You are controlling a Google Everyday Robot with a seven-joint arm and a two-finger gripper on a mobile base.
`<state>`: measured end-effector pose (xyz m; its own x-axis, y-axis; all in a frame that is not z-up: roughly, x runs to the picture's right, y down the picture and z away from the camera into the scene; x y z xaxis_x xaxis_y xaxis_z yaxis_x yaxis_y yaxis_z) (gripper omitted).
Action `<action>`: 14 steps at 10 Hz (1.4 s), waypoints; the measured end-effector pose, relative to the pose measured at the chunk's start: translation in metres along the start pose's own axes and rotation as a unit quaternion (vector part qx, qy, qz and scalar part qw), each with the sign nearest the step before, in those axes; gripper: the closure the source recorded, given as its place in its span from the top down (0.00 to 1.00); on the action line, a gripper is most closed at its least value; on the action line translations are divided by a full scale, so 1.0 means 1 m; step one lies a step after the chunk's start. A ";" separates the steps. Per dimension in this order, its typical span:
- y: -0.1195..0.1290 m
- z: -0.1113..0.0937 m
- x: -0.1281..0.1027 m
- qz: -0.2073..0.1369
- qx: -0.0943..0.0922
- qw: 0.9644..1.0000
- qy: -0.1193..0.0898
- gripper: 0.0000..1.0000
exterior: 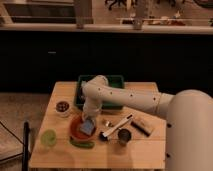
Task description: Wipe red bowl with sponge
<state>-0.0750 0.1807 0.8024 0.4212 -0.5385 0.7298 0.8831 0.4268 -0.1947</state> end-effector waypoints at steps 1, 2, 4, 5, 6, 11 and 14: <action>0.000 -0.005 0.003 0.005 0.003 1.000 0.006 0.00; -0.003 -0.008 0.007 0.007 0.007 1.000 0.010 0.00; -0.009 -0.016 0.017 0.013 0.017 1.000 0.019 0.00; -0.014 -0.019 0.020 0.009 0.021 1.000 0.022 0.00; -0.021 -0.020 0.019 0.002 0.021 1.000 0.022 0.00; -0.065 -0.010 -0.004 -0.053 0.010 0.999 0.008 0.00; -0.063 -0.005 -0.027 -0.083 0.002 0.996 -0.013 0.00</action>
<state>-0.1407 0.1643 0.7916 0.2642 -0.5827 0.7685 0.9390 0.3373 -0.0671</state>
